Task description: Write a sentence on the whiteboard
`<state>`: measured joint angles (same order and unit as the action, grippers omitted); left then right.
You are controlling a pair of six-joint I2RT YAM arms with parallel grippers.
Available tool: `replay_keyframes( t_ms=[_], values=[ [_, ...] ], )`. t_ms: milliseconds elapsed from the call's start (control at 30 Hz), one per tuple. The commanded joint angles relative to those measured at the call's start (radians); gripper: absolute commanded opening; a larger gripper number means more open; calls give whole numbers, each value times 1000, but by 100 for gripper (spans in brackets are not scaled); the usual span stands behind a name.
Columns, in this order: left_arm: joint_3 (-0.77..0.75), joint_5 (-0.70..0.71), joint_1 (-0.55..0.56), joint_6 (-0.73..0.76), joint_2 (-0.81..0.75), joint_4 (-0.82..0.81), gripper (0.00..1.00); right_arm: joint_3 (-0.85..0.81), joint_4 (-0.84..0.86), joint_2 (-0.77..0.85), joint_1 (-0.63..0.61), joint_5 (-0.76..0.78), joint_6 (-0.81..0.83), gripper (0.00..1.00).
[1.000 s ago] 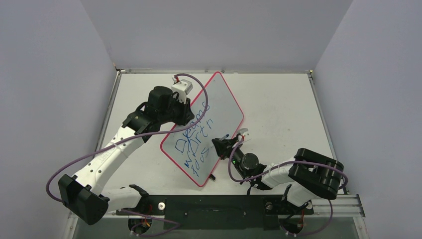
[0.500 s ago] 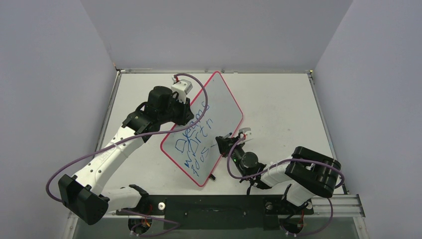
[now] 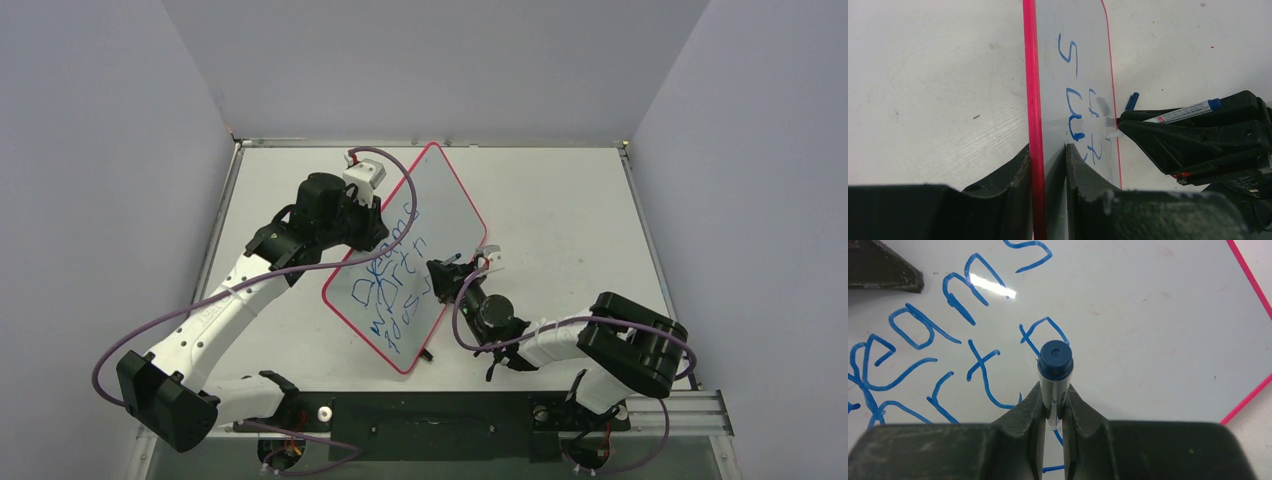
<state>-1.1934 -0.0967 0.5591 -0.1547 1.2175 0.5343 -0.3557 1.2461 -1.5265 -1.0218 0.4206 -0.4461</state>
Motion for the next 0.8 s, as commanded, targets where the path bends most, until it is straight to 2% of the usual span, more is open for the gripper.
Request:
replay_keyframes(
  t_ms=[0,500,767],
  values=[
    [-8,67,-1,98,-27,-101,0,-39,-26,4,1,-43,-4,0],
    [-10,68,-2,99,-27,-102,0,76,42,-47,2,-8,-75,0],
    [-10,67,-2,100,-25,-102,0,85,1,-19,1,33,-51,0]
  ],
)
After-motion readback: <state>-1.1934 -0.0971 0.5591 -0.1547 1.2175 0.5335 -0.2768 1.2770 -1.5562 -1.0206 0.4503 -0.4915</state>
